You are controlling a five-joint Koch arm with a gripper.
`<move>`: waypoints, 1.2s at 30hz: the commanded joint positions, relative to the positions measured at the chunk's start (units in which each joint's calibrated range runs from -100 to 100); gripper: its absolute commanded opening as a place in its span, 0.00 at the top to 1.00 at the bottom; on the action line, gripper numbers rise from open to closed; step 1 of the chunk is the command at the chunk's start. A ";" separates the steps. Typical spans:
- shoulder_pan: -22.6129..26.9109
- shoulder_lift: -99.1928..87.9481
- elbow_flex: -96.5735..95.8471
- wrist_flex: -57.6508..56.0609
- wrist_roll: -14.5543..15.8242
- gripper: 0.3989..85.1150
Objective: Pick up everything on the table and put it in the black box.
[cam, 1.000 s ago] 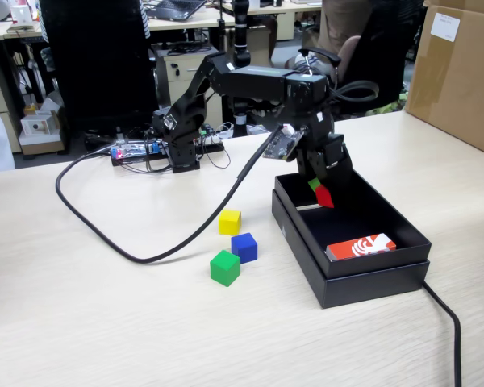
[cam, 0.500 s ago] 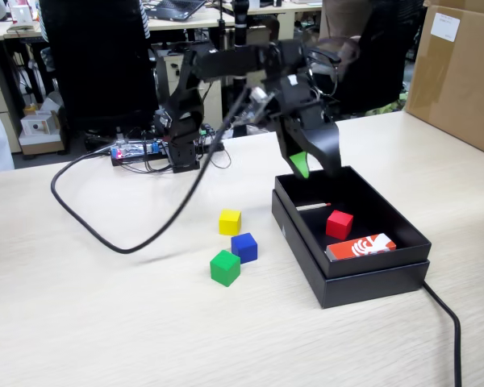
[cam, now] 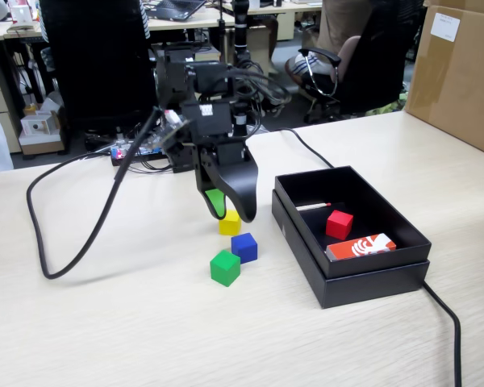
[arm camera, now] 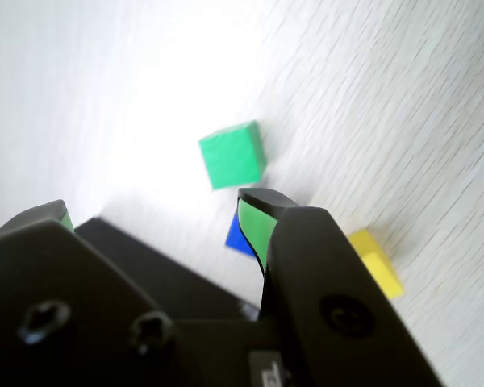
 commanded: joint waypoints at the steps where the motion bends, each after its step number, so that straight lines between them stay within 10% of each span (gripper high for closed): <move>1: -0.83 1.86 2.21 -0.20 -0.93 0.50; 21: -1.22 17.70 3.93 -0.20 -0.78 0.51; 28: -1.17 19.30 4.84 -0.20 0.24 0.84; 36: -1.03 2.66 2.03 -0.29 0.39 0.84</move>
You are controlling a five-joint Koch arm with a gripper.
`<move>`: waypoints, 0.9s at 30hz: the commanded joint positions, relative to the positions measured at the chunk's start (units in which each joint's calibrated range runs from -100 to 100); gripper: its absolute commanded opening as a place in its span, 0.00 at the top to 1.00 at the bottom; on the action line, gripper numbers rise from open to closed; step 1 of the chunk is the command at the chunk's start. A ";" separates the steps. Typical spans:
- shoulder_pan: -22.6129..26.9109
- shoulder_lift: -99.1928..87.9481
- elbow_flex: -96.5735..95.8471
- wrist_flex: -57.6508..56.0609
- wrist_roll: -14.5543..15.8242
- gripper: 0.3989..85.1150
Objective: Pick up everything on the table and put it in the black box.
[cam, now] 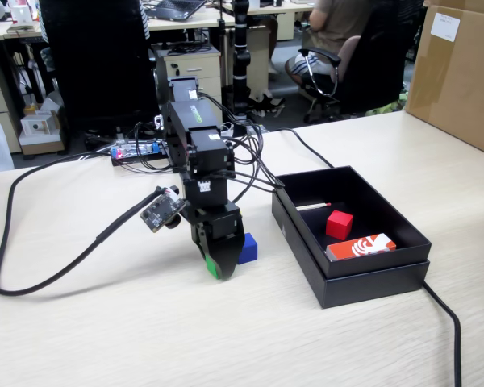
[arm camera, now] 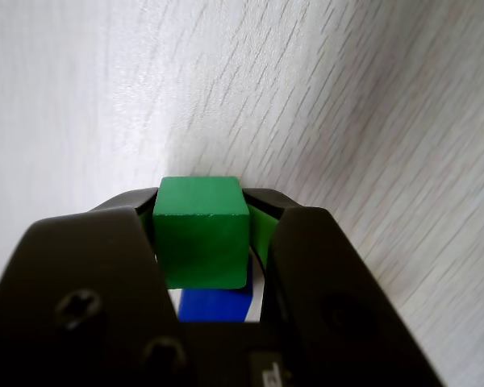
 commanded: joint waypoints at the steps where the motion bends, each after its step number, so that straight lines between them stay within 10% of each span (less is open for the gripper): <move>1: 0.83 -17.95 1.67 -0.29 0.05 0.84; 15: 16.85 -19.21 6.74 -0.29 11.87 0.84; 27: 18.95 -4.75 11.19 -0.29 14.41 0.83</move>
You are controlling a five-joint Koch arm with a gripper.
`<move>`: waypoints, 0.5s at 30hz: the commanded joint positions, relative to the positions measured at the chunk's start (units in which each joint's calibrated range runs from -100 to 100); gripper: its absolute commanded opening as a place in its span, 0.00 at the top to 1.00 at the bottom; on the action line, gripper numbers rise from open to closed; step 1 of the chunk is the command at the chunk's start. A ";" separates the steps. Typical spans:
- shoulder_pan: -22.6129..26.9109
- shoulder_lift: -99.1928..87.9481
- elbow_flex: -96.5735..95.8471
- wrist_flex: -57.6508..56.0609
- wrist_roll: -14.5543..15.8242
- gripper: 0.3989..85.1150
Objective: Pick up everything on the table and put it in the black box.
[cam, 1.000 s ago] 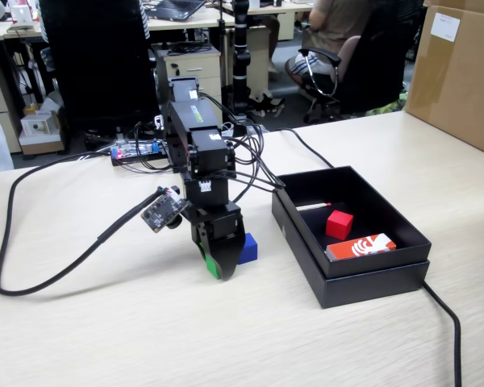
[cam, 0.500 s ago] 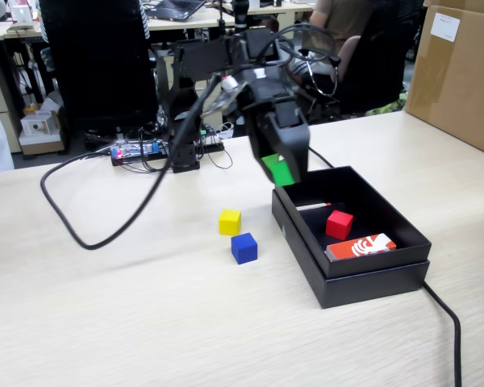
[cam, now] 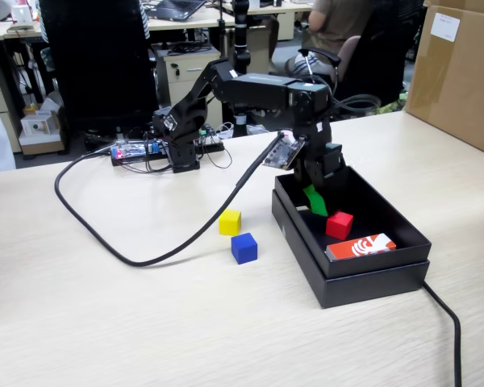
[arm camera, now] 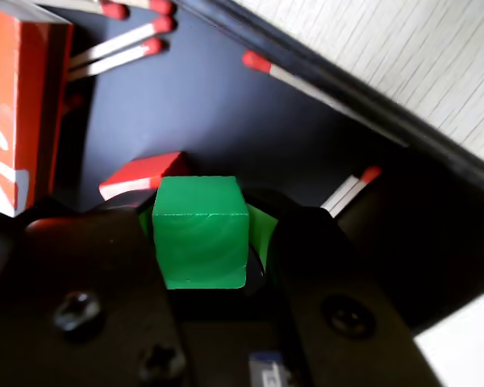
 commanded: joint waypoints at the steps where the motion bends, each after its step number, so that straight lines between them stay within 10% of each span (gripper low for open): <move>1: 0.59 -0.76 8.89 -0.21 0.20 0.83; 15: -0.83 -6.84 5.90 -0.30 0.39 0.48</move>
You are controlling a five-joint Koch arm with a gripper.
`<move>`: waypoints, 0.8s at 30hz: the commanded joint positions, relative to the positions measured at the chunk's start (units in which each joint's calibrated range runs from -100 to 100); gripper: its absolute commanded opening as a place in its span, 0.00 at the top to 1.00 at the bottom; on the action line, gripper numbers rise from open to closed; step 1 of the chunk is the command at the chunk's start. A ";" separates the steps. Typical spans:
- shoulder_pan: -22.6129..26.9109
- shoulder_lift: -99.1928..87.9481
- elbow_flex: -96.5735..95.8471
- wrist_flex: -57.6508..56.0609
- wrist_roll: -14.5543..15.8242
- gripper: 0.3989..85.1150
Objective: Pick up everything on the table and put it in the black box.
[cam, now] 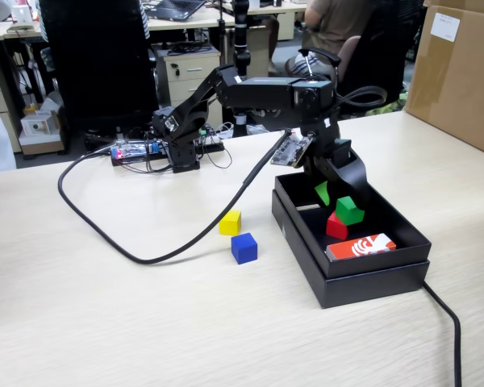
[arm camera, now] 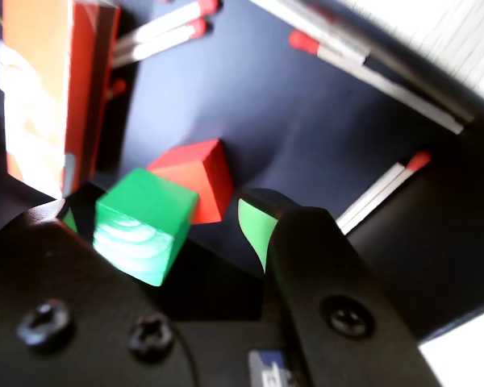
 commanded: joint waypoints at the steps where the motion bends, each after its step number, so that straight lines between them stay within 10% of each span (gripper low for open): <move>1: -1.51 -12.54 -0.30 -0.30 -0.34 0.47; 11: -12.55 -34.00 -18.80 -1.08 -7.23 0.47; 24: -14.16 -21.72 -24.24 -0.73 -6.74 0.47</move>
